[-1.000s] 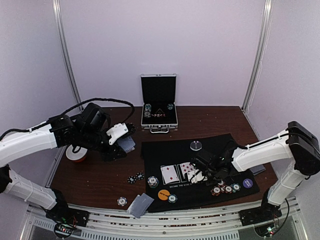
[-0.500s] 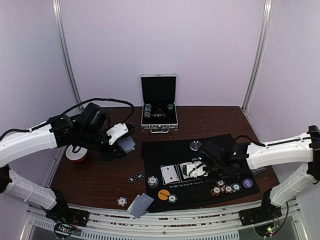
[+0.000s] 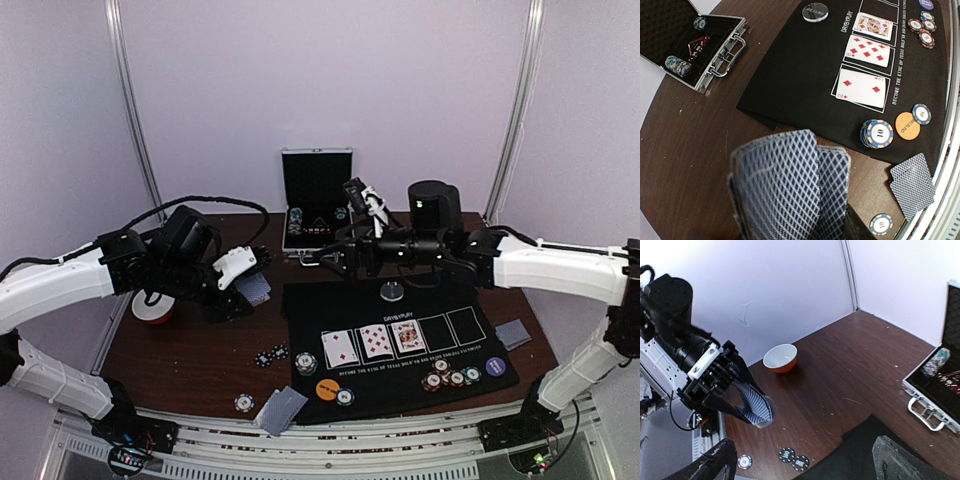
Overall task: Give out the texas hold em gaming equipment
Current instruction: Adjust the poker card at the face-down deck piles.
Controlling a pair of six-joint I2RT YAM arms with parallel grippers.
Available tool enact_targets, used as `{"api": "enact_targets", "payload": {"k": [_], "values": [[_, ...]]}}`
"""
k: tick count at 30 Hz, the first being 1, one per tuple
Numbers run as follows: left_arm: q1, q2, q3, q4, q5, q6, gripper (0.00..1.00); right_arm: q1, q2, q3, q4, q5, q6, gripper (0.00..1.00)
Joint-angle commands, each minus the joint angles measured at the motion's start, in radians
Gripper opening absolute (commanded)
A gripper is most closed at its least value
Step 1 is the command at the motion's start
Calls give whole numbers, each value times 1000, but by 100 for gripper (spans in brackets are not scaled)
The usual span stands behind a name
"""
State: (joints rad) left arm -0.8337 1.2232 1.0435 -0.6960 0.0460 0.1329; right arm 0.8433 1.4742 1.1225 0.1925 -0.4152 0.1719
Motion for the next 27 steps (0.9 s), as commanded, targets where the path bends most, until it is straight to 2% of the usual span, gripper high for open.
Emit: {"api": "enact_targets", "payload": {"k": [1,9,19,23,27], "values": [[-1,-8,32,46,27,4,41,16,154,121,62,-165,157,95],[-1,-2,40,46,30,8,41,83,335,265,58,-194,73,95],[-1,0,43,46,33,7,41,103,440,323,63,-171,5,92],[-1,1,40,46,42,11,40,104,467,344,74,-143,17,84],[-1,-2,36,46,38,13,40,102,479,365,68,-134,22,70]]}}
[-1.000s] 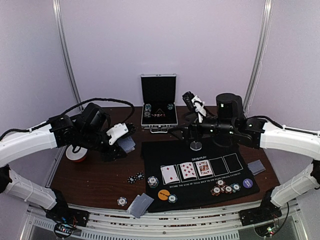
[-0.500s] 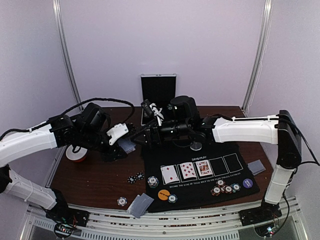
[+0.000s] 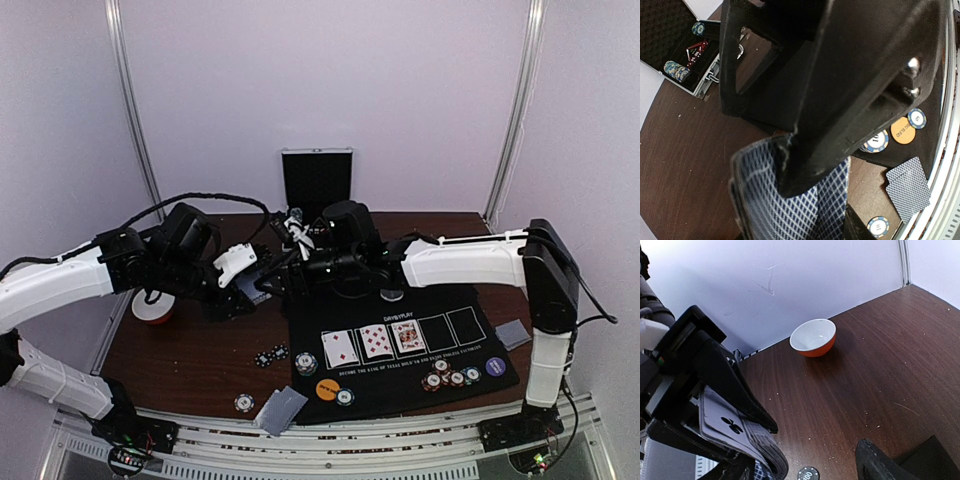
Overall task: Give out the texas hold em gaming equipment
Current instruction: Adjust the poker card at the face-down deck piles.
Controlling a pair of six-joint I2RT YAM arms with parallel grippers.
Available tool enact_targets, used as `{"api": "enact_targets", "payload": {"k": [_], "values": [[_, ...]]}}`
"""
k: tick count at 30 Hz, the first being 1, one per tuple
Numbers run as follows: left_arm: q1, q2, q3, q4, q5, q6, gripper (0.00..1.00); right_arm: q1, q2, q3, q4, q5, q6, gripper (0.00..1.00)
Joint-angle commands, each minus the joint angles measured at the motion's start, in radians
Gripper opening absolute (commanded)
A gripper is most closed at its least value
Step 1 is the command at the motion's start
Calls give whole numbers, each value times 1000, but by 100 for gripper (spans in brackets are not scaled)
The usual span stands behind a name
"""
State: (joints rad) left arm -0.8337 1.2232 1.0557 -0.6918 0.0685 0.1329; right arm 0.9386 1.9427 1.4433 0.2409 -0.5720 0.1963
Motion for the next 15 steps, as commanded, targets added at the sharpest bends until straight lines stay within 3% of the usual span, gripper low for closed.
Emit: {"api": "enact_targets", "payload": {"k": [1,9,15], "values": [[-1,-4,24,41,16,14,40,7,8,44,16,27,-4,66],[-1,-14,12,42,1,14,40,7,-34,37,-66,59,-33,32],[-1,-15,8,43,-5,12,40,9,-68,34,-124,81,-57,19]]}}
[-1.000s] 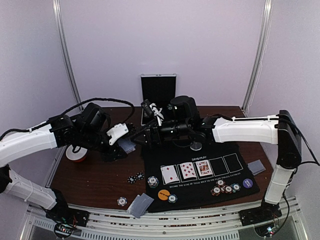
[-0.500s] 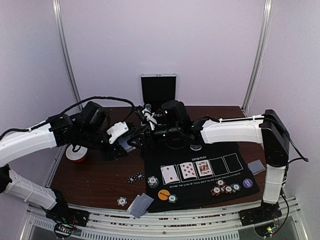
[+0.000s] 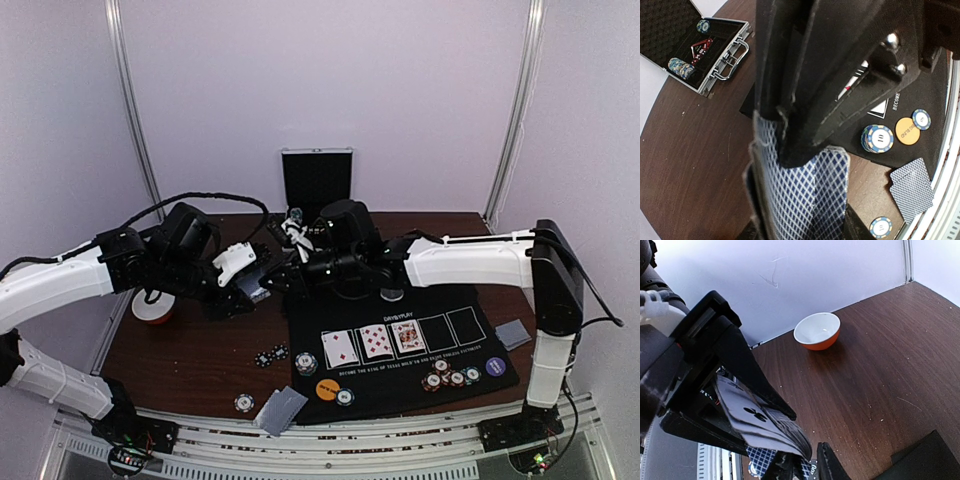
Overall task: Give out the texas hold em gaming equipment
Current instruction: Adjust the poker card at the face-down deck piles.
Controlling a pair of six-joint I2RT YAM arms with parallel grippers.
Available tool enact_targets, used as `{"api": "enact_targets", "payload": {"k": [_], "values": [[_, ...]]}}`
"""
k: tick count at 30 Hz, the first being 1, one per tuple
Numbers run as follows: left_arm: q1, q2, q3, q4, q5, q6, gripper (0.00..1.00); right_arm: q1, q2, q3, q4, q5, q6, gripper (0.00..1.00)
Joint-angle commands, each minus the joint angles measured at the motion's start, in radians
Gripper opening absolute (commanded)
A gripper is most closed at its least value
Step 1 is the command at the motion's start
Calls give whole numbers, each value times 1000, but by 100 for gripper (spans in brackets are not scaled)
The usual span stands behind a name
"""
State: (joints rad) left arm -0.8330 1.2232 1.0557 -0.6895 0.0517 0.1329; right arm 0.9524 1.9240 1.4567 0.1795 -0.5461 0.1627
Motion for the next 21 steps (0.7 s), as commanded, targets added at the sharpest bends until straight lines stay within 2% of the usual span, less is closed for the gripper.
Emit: {"api": "enact_targets", "payload": {"k": [1,5,10,21], "values": [[-2,-14,7,40,11,13,40,-5,-51,21,-69,55,-24,17],[-2,-15,8,40,10,13,40,-6,-52,31,-96,49,-26,7],[-2,-19,4,39,7,11,40,-4,-60,44,-141,54,-38,0],[-2,-20,0,41,2,10,40,-6,-114,43,-227,85,-72,0]]}}
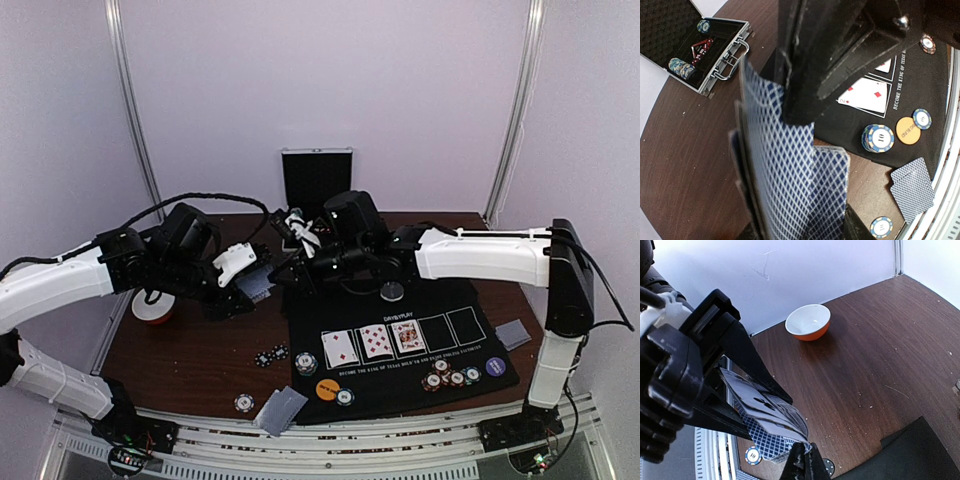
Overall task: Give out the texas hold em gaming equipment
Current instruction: Adjust the poker card at the face-down deck piles.
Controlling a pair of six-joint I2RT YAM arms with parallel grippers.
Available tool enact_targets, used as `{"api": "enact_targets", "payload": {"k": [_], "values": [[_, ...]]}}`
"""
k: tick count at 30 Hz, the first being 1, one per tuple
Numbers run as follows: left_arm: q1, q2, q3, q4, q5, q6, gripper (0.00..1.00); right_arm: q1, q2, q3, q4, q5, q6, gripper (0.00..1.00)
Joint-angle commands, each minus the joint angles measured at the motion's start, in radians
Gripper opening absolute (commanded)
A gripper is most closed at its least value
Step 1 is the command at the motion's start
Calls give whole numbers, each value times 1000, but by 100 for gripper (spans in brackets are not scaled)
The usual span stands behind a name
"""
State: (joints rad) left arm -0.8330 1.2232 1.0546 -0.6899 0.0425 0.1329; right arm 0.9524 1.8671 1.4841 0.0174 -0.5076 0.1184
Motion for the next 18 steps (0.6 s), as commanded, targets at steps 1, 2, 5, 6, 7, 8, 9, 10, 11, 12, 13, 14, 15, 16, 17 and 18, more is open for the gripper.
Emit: {"api": "enact_targets", "payload": {"k": [1,2,5,6,7,8,9,10,11,12,13,14,15,16,17,18], "values": [[-2,-19,2,41,10,11,40,-6,-63,13,-68,49,-28,0],[-2,-19,0,41,11,11,40,-6,-66,8,-67,48,-30,0],[-2,-19,0,45,12,11,40,-5,-60,6,-64,35,-23,0],[-2,-19,-1,47,13,11,40,-5,-54,7,-58,28,-17,0],[-2,-19,0,48,14,10,40,-5,-48,8,-51,19,-10,0],[-2,-18,-1,50,13,11,40,-4,-41,10,-41,12,-2,0],[-2,-18,1,52,13,12,40,-3,-34,11,-31,3,6,0],[-2,-16,2,52,13,12,40,1,-24,17,-26,-2,9,0],[-2,-15,2,52,11,13,40,3,-16,24,-25,-6,10,0],[-2,-15,4,53,10,15,40,8,-6,33,-28,-11,10,1],[-2,-14,5,53,10,16,40,13,3,41,-32,-15,8,3],[-2,-13,4,53,8,17,40,16,11,48,-36,-21,6,4],[-2,-14,4,53,8,19,40,20,17,53,-43,-26,3,6],[-2,-13,5,53,7,20,40,21,20,55,-46,-28,3,7],[-2,-15,3,53,8,20,40,20,19,54,-46,-24,2,9],[-2,-15,2,53,8,20,40,19,18,52,-48,-15,-2,10]]}}
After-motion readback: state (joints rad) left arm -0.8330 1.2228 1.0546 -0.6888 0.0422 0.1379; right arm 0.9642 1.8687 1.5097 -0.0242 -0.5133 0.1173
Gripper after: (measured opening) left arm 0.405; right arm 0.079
